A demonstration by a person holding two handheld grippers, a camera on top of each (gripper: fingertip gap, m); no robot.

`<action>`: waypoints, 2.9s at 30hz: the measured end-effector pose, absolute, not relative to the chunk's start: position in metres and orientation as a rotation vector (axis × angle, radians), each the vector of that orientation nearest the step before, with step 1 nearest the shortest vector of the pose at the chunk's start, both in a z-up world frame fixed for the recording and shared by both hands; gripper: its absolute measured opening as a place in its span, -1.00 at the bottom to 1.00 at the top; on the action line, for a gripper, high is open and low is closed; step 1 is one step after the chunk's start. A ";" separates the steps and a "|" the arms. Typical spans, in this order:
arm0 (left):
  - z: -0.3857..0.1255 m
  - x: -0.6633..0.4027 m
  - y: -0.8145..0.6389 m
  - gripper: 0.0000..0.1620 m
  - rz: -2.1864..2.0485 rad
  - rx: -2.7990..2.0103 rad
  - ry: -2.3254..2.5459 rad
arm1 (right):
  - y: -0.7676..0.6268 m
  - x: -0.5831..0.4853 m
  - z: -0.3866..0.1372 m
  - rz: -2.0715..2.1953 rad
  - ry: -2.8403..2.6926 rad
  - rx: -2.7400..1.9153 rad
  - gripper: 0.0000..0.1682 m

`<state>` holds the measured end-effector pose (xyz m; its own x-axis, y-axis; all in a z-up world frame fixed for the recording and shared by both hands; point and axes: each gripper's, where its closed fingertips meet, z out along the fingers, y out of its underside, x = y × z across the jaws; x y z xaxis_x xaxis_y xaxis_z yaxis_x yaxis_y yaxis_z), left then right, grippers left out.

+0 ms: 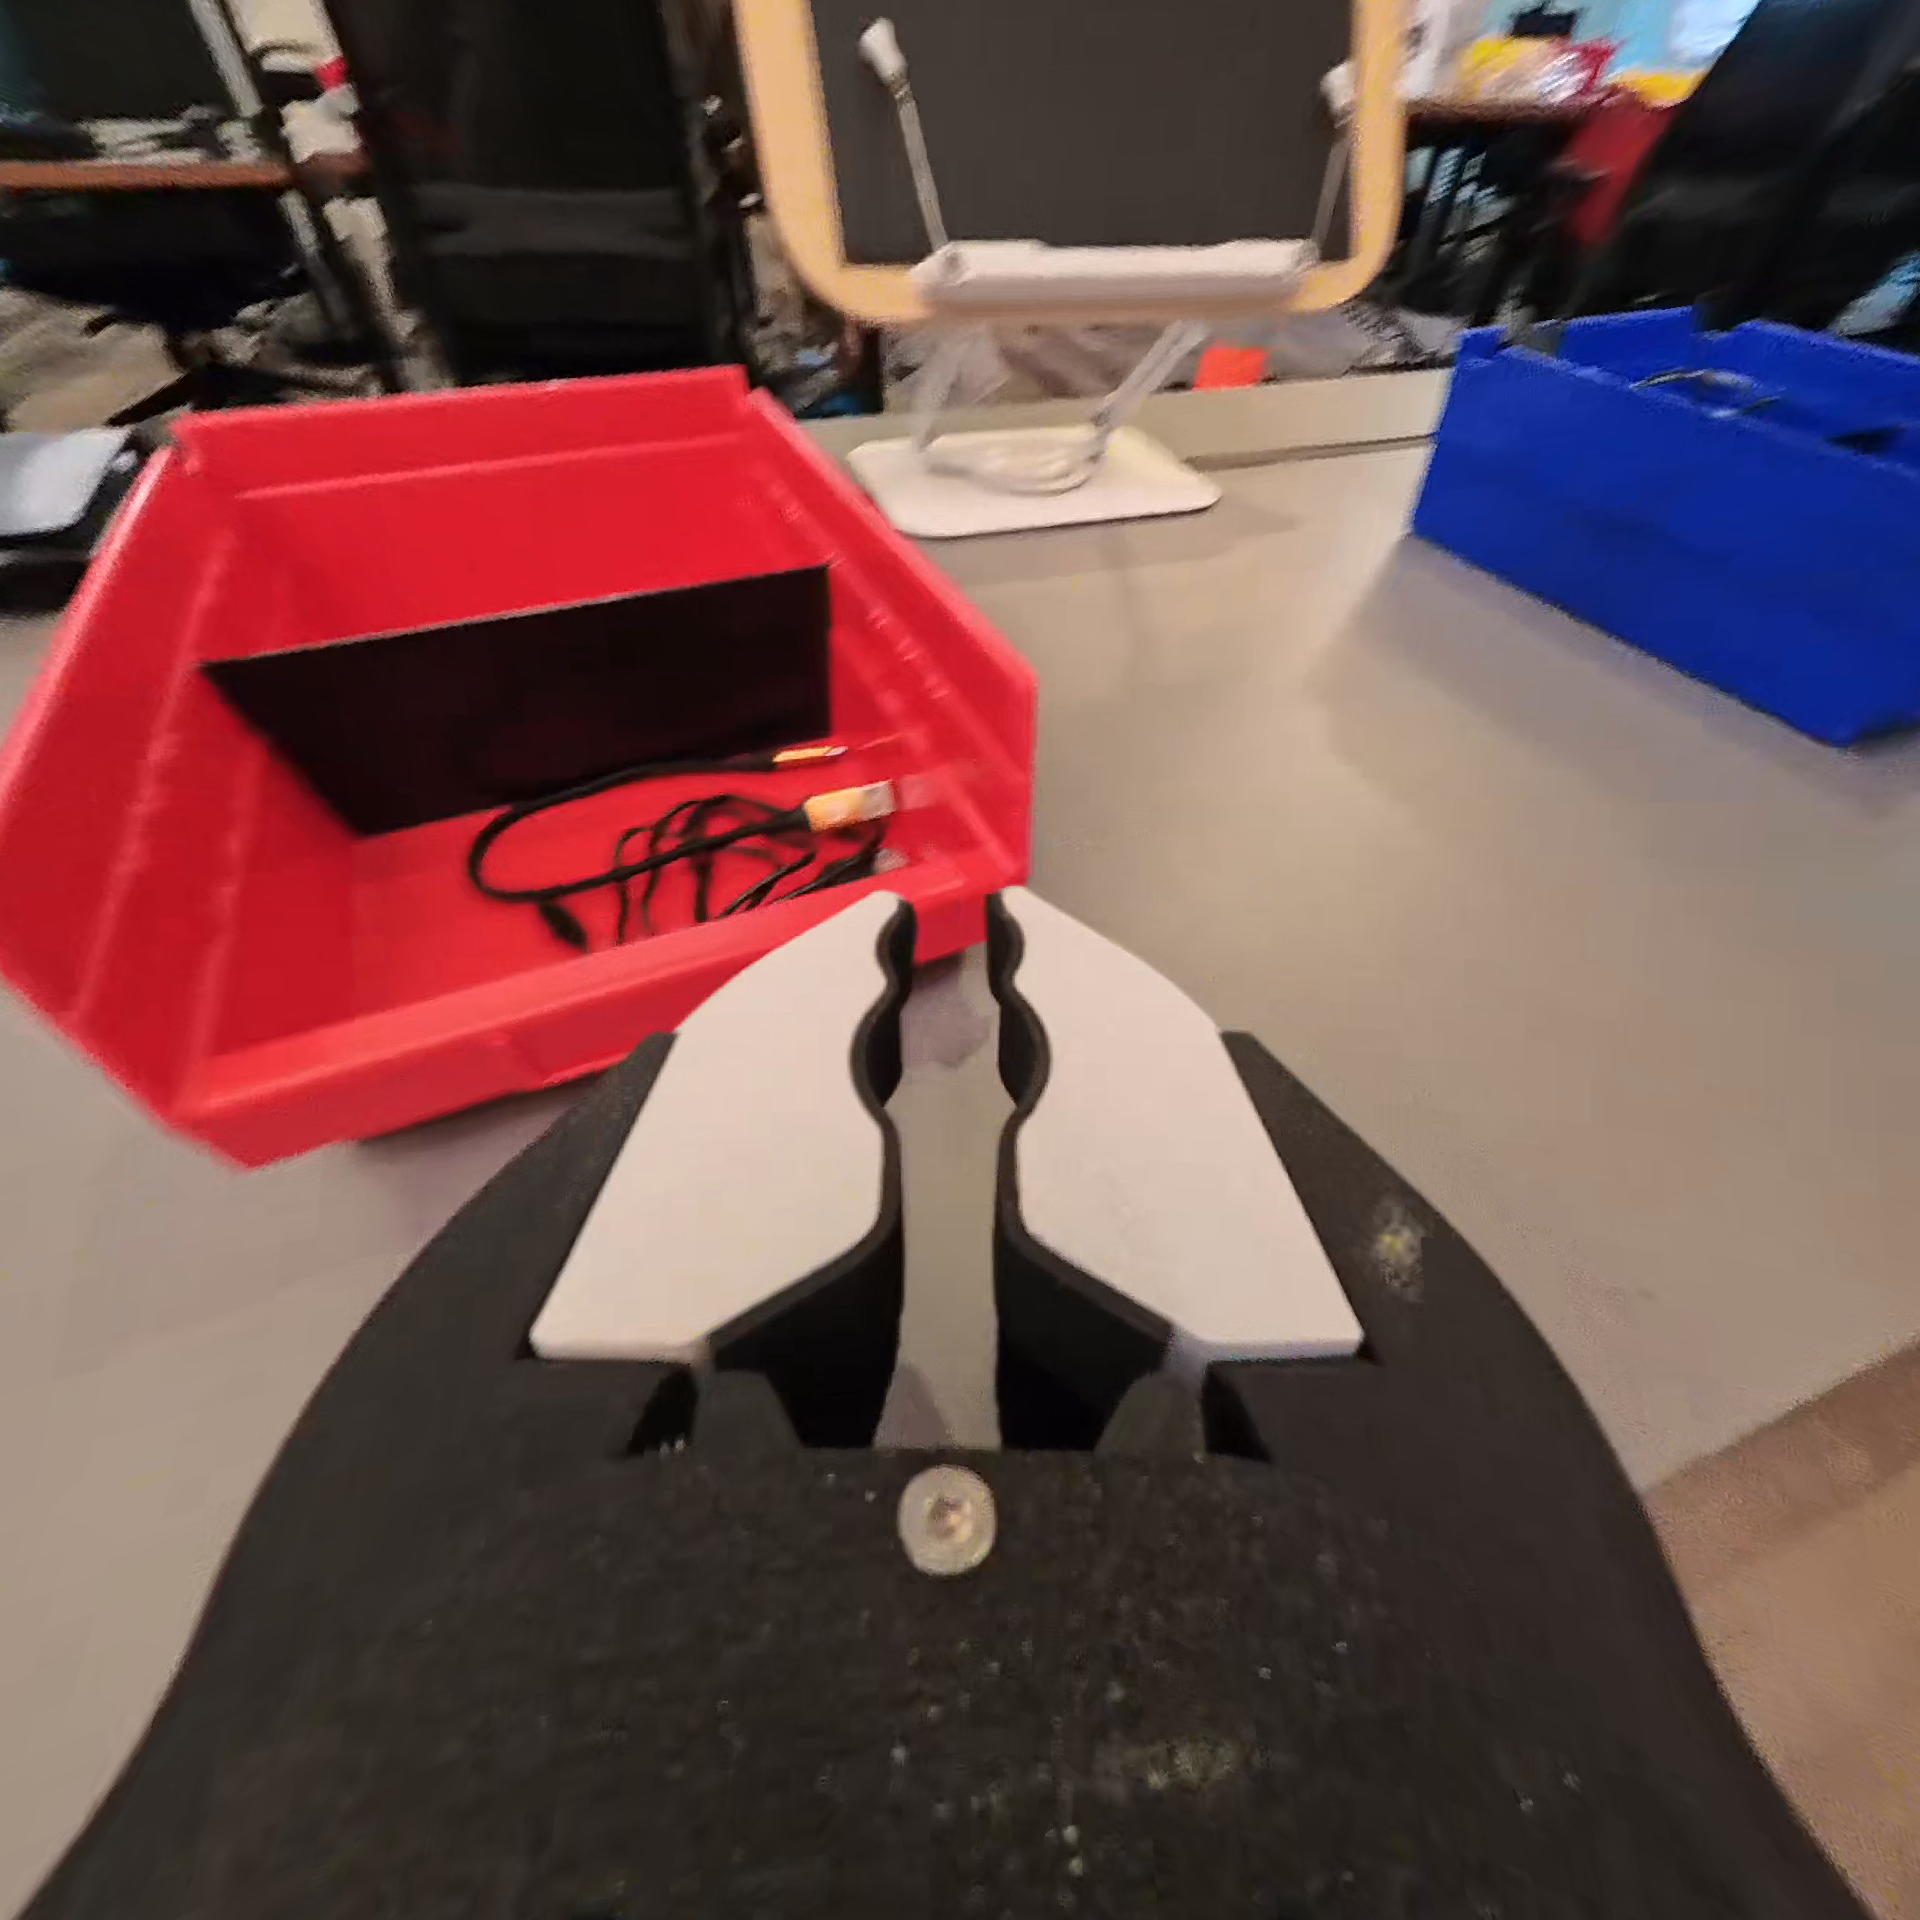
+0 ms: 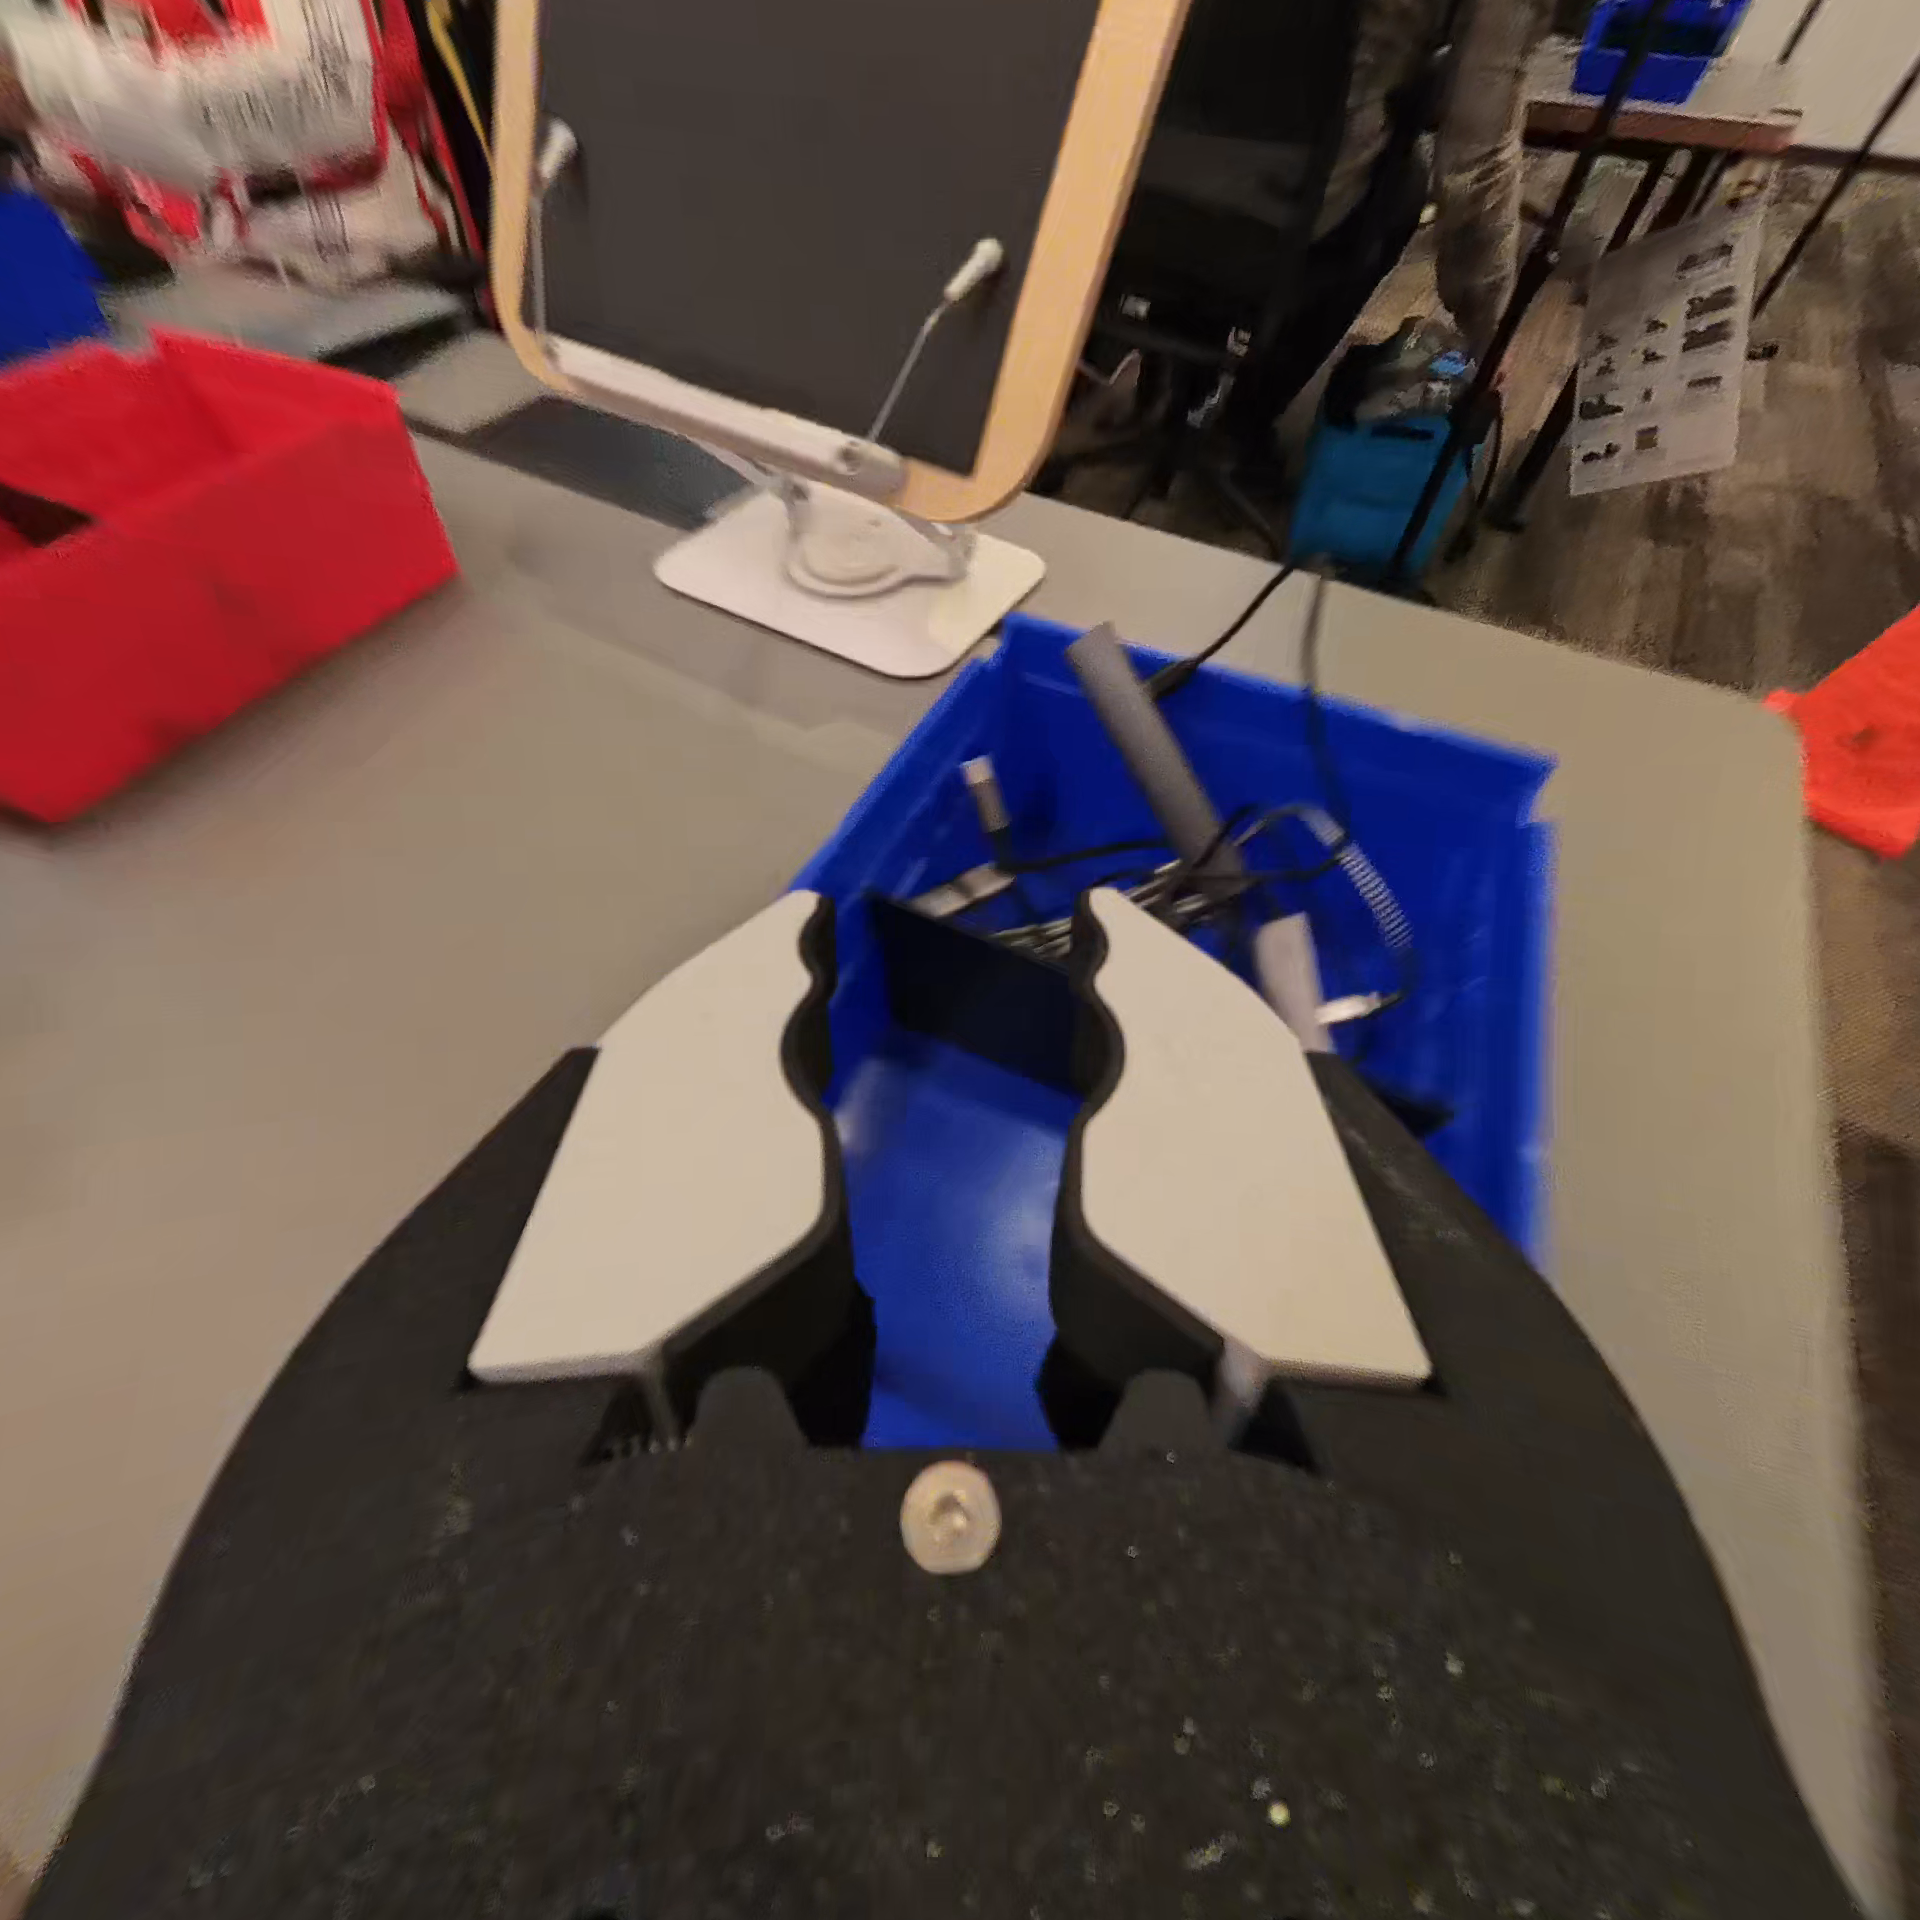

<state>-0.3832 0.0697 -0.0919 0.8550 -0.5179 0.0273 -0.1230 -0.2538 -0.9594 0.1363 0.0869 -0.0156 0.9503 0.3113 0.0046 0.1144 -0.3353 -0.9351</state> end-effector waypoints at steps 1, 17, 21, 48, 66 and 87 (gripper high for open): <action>-0.097 -0.391 0.071 -0.81 -0.387 -1.836 0.446 | 0.073 0.127 -0.028 0.203 -0.234 -1.896 -0.56; -0.118 -0.430 0.091 -0.77 -0.291 -1.917 0.322 | 0.008 0.135 -0.115 0.241 0.152 -1.846 -0.51; -0.116 -0.425 0.093 -0.80 -0.272 -1.904 0.342 | 0.001 0.147 -0.108 0.256 0.191 -1.799 -0.52; -0.127 -0.393 0.085 -0.81 -0.477 -1.963 0.415 | 0.033 0.069 -0.099 0.256 -0.082 -1.795 -0.22; -0.092 -0.260 0.039 -0.65 -0.761 -1.732 0.648 | 0.053 -0.040 -0.102 0.551 -0.299 -1.849 -0.06; -0.101 -0.002 0.069 -0.72 -0.483 -1.727 0.825 | -0.009 0.173 -0.121 -0.023 0.303 -1.912 -0.60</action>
